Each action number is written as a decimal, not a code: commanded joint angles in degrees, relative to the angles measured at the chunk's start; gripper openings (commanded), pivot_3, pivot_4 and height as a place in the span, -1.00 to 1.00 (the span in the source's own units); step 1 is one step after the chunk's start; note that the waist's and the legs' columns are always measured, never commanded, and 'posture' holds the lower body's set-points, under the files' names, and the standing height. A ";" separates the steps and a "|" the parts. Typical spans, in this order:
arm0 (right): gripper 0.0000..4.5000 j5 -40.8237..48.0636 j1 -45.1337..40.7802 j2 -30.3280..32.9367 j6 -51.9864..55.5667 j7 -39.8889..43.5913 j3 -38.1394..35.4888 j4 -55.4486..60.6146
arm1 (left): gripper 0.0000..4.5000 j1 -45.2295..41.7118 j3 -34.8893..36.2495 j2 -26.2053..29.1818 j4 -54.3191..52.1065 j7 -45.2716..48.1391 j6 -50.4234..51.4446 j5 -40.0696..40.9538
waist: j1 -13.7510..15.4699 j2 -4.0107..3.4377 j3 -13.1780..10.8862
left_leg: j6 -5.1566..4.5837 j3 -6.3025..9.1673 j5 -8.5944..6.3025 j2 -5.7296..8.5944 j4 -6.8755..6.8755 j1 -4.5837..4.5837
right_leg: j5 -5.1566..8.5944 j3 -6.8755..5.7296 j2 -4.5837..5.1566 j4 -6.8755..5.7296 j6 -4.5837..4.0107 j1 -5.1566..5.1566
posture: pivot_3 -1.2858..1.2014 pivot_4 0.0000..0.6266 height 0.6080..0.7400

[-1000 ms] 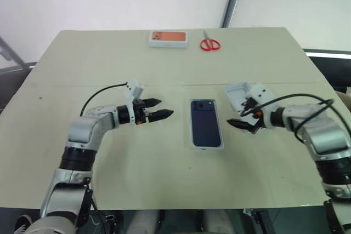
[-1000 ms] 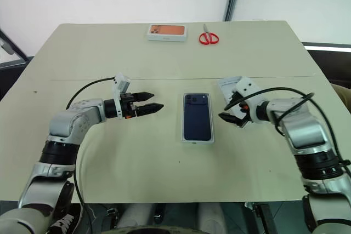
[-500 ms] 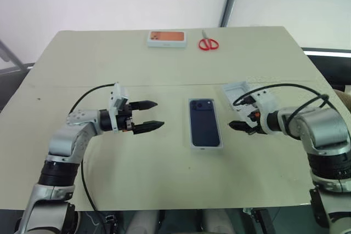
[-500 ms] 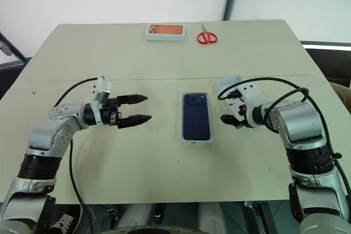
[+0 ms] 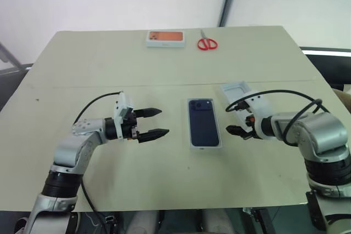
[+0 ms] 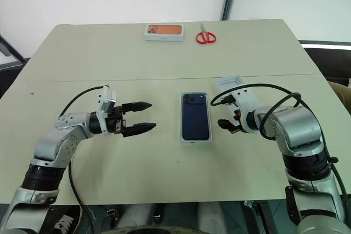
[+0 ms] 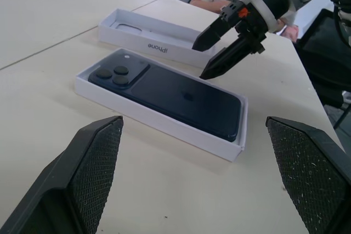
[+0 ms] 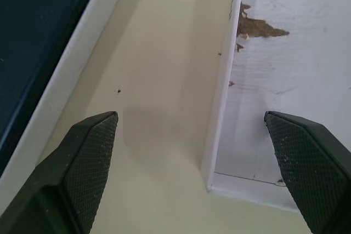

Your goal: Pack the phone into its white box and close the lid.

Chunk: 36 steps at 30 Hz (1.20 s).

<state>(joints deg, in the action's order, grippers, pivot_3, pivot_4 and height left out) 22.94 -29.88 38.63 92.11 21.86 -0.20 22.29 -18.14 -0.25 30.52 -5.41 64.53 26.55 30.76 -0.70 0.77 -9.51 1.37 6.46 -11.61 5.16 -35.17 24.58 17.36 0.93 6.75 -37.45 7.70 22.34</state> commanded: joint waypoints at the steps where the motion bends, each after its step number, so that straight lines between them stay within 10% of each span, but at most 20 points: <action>1: 0.77 0.50 -0.46 0.14 0.39 -1.63 1.03 2.20 | 1.00 0.52 1.74 0.59 -2.81 -0.39 -1.27 1.18 | -0.01 0.00 0.00 | 0.00 0.00 0.00 0.00 0.00 0.00 | 0.00 0.00 0.00 0.00 0.00 0.00 | 0.03 -0.52 1.00; 10: -0.98 -0.50 1.19 -1.95 0.39 -5.44 0.59 2.38 | 1.00 0.97 0.85 0.03 -3.70 -1.54 -1.10 0.97 | -0.05 0.02 0.01 | 0.00 0.00 0.00 -0.01 -0.01 -0.04 | 0.00 0.00 -0.02 0.00 0.00 -0.05 | 0.03 -0.52 1.00; 26: -0.98 1.21 -7.32 -14.11 -1.39 -8.95 -10.49 2.03 | 1.00 -0.36 1.98 0.29 -0.75 -2.49 -2.53 0.39 | -0.26 -0.04 -0.01 | 0.00 -0.05 0.00 -0.02 0.03 -0.05 | 0.00 0.07 -0.07 -0.08 0.00 0.06 | 0.03 -0.52 1.00; 30: -0.98 11.52 -14.67 -30.52 0.39 -5.72 -26.55 -0.01 | 1.00 -1.06 3.69 0.43 1.71 -3.54 -4.59 -0.20 | -0.44 -0.06 -0.02 | 0.02 -0.08 0.01 -0.08 0.05 -0.05 | 0.00 0.13 -0.17 -0.15 0.00 0.11 | 0.03 -0.52 1.00; 36: -0.98 27.00 -13.75 -38.63 0.39 -11.08 -34.83 -3.91 | 1.00 -1.49 5.32 0.26 2.47 -5.57 -5.35 0.59 | 0.05 -0.06 -0.02 | 0.01 0.00 0.01 0.04 -0.01 -0.05 | -0.01 0.12 -0.04 -0.13 -0.01 0.10 | 0.03 -0.52 1.00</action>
<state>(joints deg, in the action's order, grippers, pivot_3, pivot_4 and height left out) 43.94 -43.18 1.27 92.11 12.85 -32.28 18.99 -18.80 3.54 30.62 -2.01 59.48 22.00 30.54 -0.65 0.71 -9.53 1.39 6.43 -11.60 5.20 -35.21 24.52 17.34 1.06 6.72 -37.59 7.69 22.42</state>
